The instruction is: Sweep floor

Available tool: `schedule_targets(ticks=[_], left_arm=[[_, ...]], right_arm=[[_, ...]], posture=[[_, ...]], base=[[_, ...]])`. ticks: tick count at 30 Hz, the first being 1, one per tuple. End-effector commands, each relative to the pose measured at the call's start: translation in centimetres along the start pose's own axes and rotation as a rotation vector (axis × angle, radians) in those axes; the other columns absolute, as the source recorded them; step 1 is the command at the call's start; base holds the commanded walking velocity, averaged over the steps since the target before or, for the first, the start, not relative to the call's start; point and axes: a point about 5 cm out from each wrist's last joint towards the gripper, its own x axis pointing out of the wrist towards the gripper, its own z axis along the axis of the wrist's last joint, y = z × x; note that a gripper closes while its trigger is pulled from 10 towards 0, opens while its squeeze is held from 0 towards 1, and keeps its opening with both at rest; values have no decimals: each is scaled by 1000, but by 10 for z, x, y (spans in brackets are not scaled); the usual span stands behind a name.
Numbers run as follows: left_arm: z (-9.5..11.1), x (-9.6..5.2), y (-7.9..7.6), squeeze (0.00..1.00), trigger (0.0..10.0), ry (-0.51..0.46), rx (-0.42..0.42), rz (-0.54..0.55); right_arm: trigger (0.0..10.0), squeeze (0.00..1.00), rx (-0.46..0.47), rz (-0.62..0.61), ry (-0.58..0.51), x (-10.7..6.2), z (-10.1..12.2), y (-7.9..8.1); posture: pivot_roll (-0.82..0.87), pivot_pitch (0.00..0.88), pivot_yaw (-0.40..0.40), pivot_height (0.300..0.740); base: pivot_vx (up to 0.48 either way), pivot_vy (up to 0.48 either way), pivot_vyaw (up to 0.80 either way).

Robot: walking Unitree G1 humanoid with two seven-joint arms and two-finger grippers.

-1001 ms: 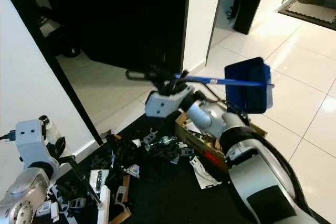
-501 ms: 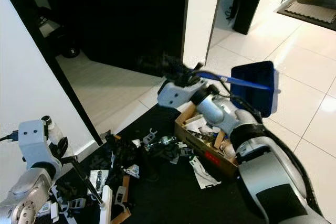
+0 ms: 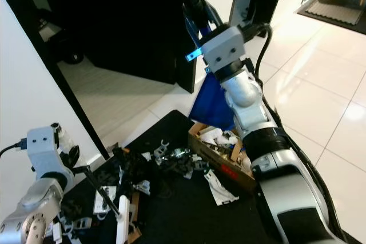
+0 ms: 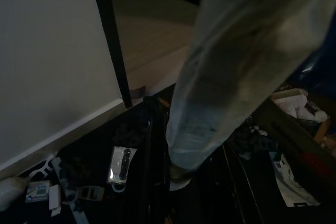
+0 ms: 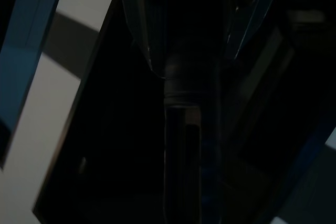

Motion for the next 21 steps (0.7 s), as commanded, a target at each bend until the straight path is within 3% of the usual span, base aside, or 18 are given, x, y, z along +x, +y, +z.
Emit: schedule_targets(ticks=[1, 2, 6, 13, 15, 19, 21], left_arm=[[-1, 0, 12, 0, 10000, 4, 33, 44], [-1, 0, 12, 0, 10000, 4, 33, 44], [2, 1, 20, 0, 10000, -8, 72, 73], [13, 3, 30, 0, 10000, -46, 106, 96], [29, 6, 39, 0, 10000, -97, 128, 110], [39, 8, 45, 0, 10000, -119, 133, 121], [44, 8, 52, 0, 10000, -132, 144, 131]], right_arm=[[10000, 0, 68, 49, 102, -18, -13, 11], [10000, 0, 68, 49, 102, -18, -13, 11], [10000, 0, 241, 96, 267, -54, -30, 27], [10000, 0, 347, 143, 329, -73, -31, 42], [10000, 0, 393, 152, 346, -86, -34, 58], [10000, 0, 413, 168, 338, -90, -33, 72], [10000, 0, 460, 177, 356, -94, -35, 86]], posture=[[107, 182, 64, 740], [107, 182, 64, 740], [107, 185, 64, 740], [107, 184, 66, 740], [128, 187, 69, 740], [137, 189, 71, 740], [142, 187, 74, 740]], base=[[0, 0, 0], [0, 0, 0], [0, 0, 0], [0, 0, 0], [0, 0, 0], [0, 0, 0], [0, 0, 0]])
